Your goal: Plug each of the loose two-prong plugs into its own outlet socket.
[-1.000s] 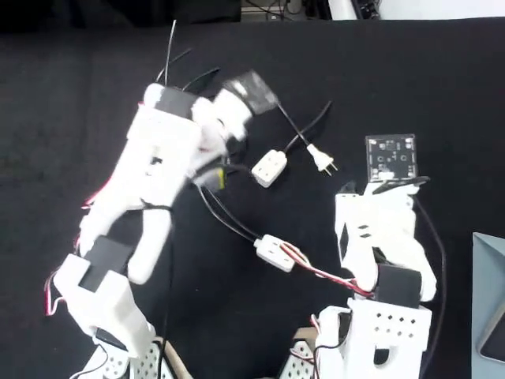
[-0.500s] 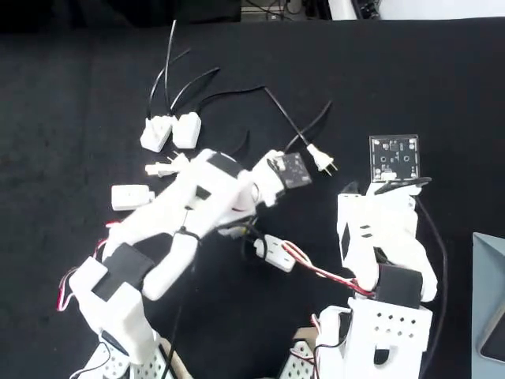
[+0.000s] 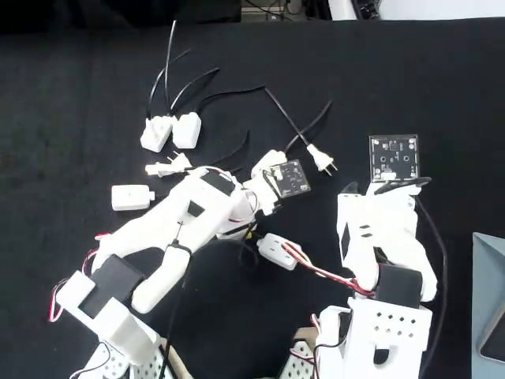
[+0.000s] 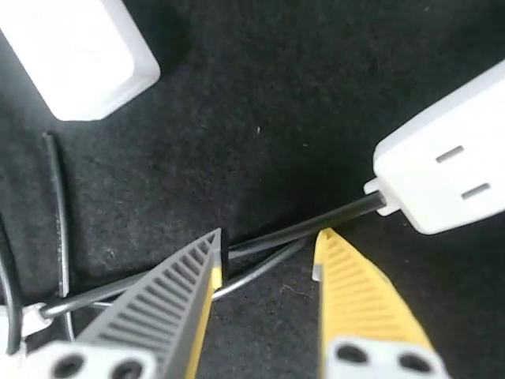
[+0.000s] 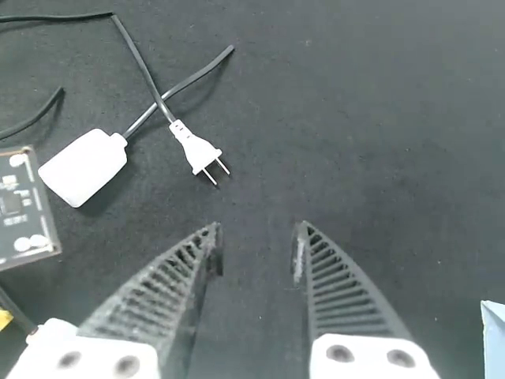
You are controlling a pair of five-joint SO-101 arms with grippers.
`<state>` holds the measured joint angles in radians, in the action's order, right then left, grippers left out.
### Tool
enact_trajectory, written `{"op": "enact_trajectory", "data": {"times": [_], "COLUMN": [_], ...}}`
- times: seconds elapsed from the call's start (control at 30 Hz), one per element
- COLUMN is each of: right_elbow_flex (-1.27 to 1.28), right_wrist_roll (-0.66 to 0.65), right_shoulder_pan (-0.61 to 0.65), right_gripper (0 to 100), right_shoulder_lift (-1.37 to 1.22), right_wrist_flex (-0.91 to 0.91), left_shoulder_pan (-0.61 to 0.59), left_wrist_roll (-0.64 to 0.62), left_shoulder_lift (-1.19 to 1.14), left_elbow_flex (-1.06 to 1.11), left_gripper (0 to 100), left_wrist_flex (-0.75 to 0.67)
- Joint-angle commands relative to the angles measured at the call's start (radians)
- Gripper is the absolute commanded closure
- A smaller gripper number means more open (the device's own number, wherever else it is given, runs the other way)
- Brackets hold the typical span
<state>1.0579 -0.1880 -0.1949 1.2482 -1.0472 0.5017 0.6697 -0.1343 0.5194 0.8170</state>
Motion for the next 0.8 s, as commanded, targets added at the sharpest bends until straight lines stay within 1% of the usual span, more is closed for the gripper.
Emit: {"op": "enact_trajectory", "data": {"times": [0.0, 0.2, 0.3, 0.43, 0.57, 0.63, 0.7, 0.77], "right_elbow_flex": [-0.051, -0.05, -0.05, -0.05, -0.05, -0.053, -0.056, -0.058], "right_wrist_roll": [-0.006, -0.006, -0.006, -0.006, -0.006, -0.006, -0.006, -0.006], "right_shoulder_pan": [-0.015, -0.014, -0.014, -0.012, -0.014, -0.015, -0.017, -0.026], "right_gripper": [84.6, 84.6, 84.6, 84.6, 84.6, 84.6, 84.6, 84.6], "right_shoulder_lift": [0.01, 0.005, 0.005, 0.005, 0.008, 0.012, 0.013, 0.013], "right_wrist_flex": [0.02, 0.018, 0.018, 0.018, 0.018, 0.015, 0.011, 0.011], "left_shoulder_pan": [0.005, 0.007, 0.013, 0.002, 0.012, 0.024, 0.041, 0.067], "left_wrist_roll": [-0.012, -0.014, -0.014, -0.014, -0.015, -0.032, -0.08, -0.12], "left_shoulder_lift": [0.034, 0.161, 0.233, 0.322, 0.388, 0.405, 0.4, 0.391], "left_elbow_flex": [0.004, 0.012, 0.071, 0.148, 0.156, 0.16, 0.16, 0.16], "left_gripper": [81, 81, 81, 81, 80, 80, 79, 74], "left_wrist_flex": [0.002, 0.186, 0.232, 0.23, 0.216, 0.153, 0.095, 0.057]}}
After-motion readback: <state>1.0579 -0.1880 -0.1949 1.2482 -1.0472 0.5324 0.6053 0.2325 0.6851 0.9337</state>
